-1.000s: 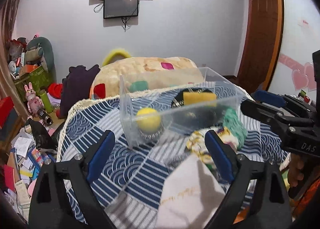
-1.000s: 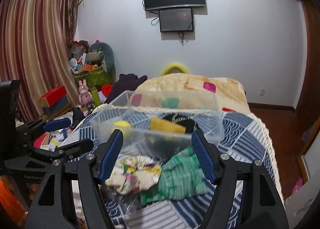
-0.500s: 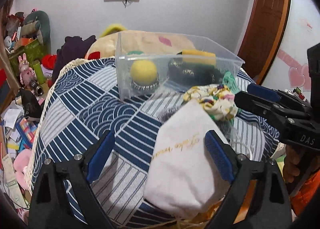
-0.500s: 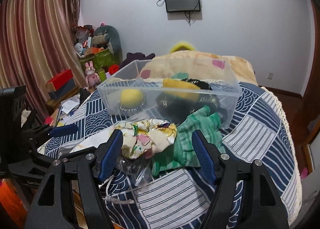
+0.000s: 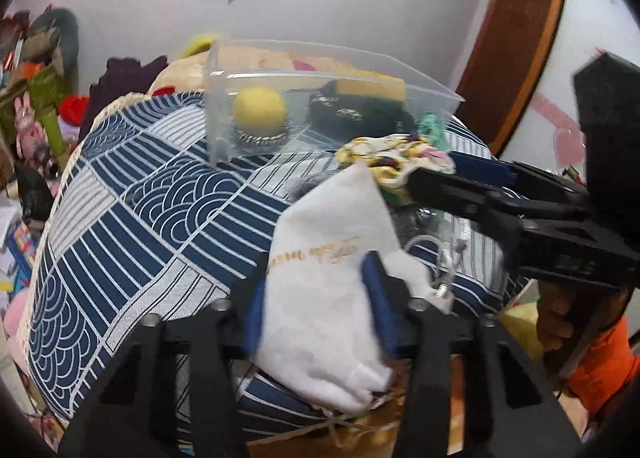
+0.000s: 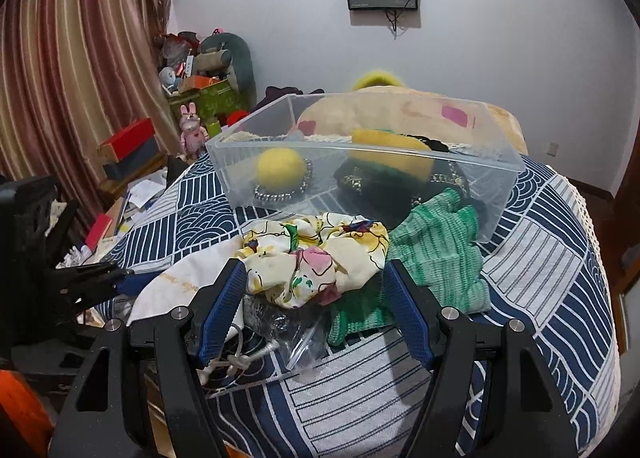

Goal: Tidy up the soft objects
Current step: 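Grasp the floral cloth with the right tool while the left tool grasps the white cloth bag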

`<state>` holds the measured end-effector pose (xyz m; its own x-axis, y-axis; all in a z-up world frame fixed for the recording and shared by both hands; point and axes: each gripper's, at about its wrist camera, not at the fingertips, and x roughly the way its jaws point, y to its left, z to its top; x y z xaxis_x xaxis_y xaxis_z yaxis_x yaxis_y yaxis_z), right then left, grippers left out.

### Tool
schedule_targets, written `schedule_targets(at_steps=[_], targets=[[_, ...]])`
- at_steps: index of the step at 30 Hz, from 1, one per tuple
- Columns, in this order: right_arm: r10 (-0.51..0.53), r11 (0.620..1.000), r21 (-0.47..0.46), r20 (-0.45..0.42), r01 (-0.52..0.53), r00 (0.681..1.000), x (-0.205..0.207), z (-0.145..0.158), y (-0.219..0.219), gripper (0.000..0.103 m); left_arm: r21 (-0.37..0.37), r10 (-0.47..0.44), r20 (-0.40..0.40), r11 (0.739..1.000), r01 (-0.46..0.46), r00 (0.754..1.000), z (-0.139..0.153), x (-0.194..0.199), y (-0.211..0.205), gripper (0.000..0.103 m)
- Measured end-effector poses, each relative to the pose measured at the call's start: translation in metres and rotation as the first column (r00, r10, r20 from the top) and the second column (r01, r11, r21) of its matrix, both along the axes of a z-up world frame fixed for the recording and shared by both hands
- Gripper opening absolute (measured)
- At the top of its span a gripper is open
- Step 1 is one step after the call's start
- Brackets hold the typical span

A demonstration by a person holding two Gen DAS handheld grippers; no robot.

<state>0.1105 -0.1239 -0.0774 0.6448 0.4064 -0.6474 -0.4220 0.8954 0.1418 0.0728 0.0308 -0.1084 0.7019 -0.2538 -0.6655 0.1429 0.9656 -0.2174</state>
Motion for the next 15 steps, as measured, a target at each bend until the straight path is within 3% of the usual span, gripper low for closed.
schedule_targets(at_steps=[4, 11, 15], targets=[[0.005, 1.0, -0.009, -0.005, -0.005, 1.0, 0.002, -0.004, 0.005, 0.066, 0.072, -0.021, 0.037, 0.997, 0.018, 0.999, 0.006, -0.007, -0.013, 0.027], [0.008, 1.0, 0.013, -0.012, -0.007, 1.0, 0.005, -0.005, 0.0, 0.027, 0.064, 0.004, 0.046, 0.998, -0.007, 0.999, 0.014, -0.01, -0.005, 0.016], [0.008, 1.0, 0.026, -0.002, -0.008, 1.0, 0.001, -0.001, -0.004, 0.017, 0.058, 0.052, 0.069, 0.997, -0.056, 0.996, 0.022, -0.011, 0.009, 0.015]])
